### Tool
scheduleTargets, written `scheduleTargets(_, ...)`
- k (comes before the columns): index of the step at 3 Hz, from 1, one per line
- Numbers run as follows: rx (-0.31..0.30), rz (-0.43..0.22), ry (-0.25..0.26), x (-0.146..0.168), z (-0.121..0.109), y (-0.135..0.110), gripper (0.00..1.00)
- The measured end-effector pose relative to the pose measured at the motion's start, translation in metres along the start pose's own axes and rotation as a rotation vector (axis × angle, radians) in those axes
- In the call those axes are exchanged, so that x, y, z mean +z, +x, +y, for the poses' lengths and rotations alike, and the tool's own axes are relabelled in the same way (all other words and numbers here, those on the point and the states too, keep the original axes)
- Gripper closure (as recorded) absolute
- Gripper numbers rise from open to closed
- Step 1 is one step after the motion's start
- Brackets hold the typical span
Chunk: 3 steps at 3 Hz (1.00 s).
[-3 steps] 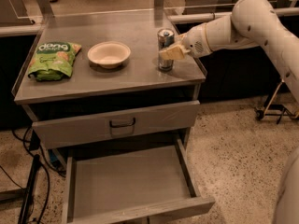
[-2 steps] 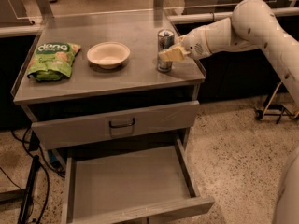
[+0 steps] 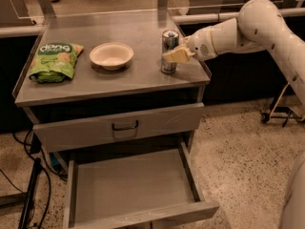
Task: Pick redbull can from middle drawer and place on counter
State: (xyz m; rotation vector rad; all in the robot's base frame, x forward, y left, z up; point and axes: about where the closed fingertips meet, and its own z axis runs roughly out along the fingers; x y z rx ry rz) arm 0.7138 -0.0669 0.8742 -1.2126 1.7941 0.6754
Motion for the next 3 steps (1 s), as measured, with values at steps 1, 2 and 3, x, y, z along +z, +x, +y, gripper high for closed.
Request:
scheduleTargets(1, 0.000, 0.000, 0.000, 0.0001, 0.0000, 0.0000, 0.27)
scheduleTargets(2, 0.000, 0.000, 0.000, 0.0001, 0.0000, 0.0000, 0.00)
scheduleTargets(3, 0.000, 0.000, 0.000, 0.0001, 0.0000, 0.0000, 0.00)
